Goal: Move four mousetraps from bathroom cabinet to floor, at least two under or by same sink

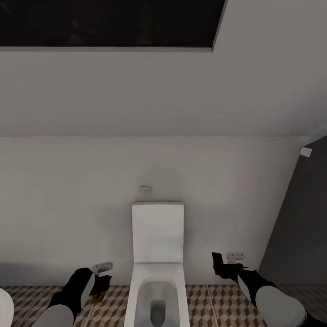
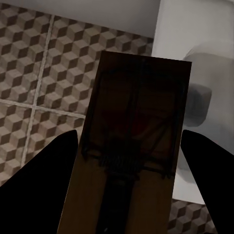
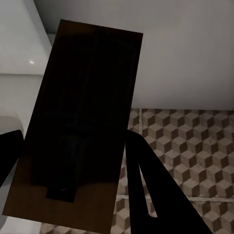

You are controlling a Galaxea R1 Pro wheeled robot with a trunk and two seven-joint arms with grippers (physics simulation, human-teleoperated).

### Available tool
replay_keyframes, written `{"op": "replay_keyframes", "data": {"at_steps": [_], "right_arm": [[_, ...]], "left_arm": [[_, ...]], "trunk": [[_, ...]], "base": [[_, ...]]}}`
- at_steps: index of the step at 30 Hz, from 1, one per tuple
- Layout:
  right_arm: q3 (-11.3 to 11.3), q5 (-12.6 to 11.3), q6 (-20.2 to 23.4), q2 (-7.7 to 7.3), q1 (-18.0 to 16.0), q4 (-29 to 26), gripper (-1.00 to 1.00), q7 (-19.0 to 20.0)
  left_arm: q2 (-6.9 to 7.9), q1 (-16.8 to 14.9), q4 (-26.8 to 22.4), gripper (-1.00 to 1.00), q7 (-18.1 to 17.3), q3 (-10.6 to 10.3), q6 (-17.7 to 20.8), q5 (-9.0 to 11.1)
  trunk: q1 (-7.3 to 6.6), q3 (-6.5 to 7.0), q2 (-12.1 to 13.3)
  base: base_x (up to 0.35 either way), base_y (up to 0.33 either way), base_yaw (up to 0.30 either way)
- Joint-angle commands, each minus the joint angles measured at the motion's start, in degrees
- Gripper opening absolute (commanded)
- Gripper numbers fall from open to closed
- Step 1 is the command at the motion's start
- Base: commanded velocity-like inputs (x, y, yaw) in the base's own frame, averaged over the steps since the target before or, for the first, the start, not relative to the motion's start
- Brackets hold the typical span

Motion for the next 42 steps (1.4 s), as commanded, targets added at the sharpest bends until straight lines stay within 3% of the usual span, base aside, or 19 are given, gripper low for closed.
{"op": "replay_keyframes", "data": {"at_steps": [1,33,42], "right_arm": [[-0.02,-0.20,0.05,0.00,0.00,-0.01,-1.00,0.19],[-0.07,-0.33,0.05,0.00,0.00,-0.03,-1.00,0.04],[-0.19,-0.46,0.05,-1.14,0.00,-0.10,-1.00,-0.10]], "left_arm": [[0.01,0.00,0.01,-1.00,0.00,0.00,0.02,-0.02],[0.02,0.00,0.48,-1.00,0.01,0.00,-1.55,-0.05],[0.14,0.00,0.55,-1.00,0.08,-0.07,-1.92,-0.12]], "trunk": [[0.23,-0.19,-0.42],[7.26,-5.93,-13.25],[9.23,-7.55,-16.86]], "base": [[0.000,0.000,0.000],[0.000,0.000,0.000],[0.000,0.000,0.000]]}}
